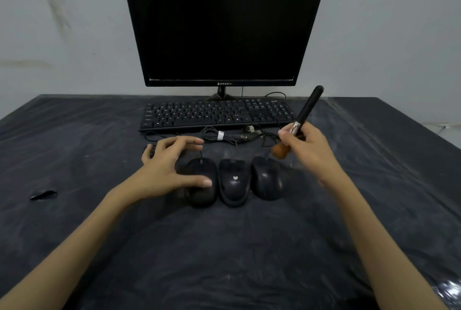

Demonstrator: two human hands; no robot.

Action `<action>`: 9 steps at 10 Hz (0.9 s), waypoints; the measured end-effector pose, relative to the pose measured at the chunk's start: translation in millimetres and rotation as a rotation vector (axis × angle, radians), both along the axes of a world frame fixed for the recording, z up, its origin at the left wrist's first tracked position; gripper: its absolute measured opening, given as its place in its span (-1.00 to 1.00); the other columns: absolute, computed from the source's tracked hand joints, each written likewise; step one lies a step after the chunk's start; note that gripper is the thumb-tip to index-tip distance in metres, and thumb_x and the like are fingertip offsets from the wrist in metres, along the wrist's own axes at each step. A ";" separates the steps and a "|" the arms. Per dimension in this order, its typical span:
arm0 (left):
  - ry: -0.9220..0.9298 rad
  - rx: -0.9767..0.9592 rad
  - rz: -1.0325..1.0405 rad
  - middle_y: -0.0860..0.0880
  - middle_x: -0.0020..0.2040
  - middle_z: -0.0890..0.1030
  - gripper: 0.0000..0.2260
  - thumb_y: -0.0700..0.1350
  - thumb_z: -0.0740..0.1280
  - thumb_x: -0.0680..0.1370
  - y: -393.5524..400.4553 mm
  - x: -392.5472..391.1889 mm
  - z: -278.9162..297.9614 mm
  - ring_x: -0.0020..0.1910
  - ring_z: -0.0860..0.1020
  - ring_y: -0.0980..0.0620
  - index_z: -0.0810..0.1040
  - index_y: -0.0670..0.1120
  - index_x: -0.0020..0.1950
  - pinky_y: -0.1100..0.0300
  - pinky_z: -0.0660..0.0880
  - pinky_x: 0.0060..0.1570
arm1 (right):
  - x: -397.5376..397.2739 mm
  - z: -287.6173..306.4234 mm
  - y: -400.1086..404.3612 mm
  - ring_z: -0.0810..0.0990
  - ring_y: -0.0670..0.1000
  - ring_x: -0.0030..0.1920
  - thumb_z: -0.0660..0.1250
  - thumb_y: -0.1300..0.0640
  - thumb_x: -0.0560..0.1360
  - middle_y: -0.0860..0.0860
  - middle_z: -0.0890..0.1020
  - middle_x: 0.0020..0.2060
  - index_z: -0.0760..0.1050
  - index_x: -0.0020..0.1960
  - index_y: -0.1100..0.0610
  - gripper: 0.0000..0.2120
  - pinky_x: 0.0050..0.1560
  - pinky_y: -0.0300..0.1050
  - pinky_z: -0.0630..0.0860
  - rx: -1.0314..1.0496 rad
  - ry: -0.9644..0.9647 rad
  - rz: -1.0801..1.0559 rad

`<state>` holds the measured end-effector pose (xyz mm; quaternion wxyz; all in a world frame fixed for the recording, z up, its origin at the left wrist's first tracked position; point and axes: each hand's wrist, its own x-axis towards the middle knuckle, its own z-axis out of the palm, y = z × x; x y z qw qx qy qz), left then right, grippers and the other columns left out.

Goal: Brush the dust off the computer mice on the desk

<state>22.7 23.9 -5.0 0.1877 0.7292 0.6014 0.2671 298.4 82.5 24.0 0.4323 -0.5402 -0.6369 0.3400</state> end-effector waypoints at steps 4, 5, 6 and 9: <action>-0.011 0.179 -0.146 0.38 0.12 0.47 -0.79 0.17 0.28 0.51 6.2 92.7 -19.4 0.32 0.21 0.33 0.48 0.23 0.13 0.06 -0.07 0.35 | 53.2 -26.0 -3.3 0.46 -0.04 -0.33 0.40 0.05 0.49 0.05 0.52 -0.39 0.54 -0.21 0.19 -0.78 -0.35 -0.24 0.34 -0.153 -0.453 0.029; 0.016 0.194 -0.115 0.30 0.16 0.49 -0.81 0.08 0.26 0.55 14.0 110.5 -17.2 0.33 0.22 0.25 0.49 0.19 0.17 0.07 -0.10 0.34 | 51.9 -31.9 -1.9 0.46 -0.08 -0.34 0.40 0.04 0.49 -0.04 0.50 -0.42 0.58 -0.20 0.08 -0.86 -0.34 -0.24 0.35 -0.195 -0.519 0.037; 0.030 0.222 -0.079 0.26 0.15 0.50 -0.81 0.07 0.24 0.57 24.9 125.3 -12.1 0.31 0.25 0.21 0.49 0.17 0.16 0.06 -0.09 0.33 | 47.5 -35.4 0.1 0.59 0.06 -0.12 0.39 0.00 0.49 0.04 0.61 -0.25 0.62 -0.01 0.15 -0.78 -0.21 -0.11 0.43 -0.196 -0.567 -0.011; -0.053 0.289 -0.040 0.18 0.08 0.60 -0.82 0.05 0.21 0.58 36.7 125.5 -5.9 0.16 0.47 0.08 0.53 0.14 0.12 0.05 0.29 0.22 | 17.6 -31.3 -5.2 0.52 0.09 0.11 0.30 -0.02 0.54 0.02 0.51 -0.03 0.54 0.26 0.00 -0.69 0.01 -0.10 0.41 0.181 -0.621 -0.016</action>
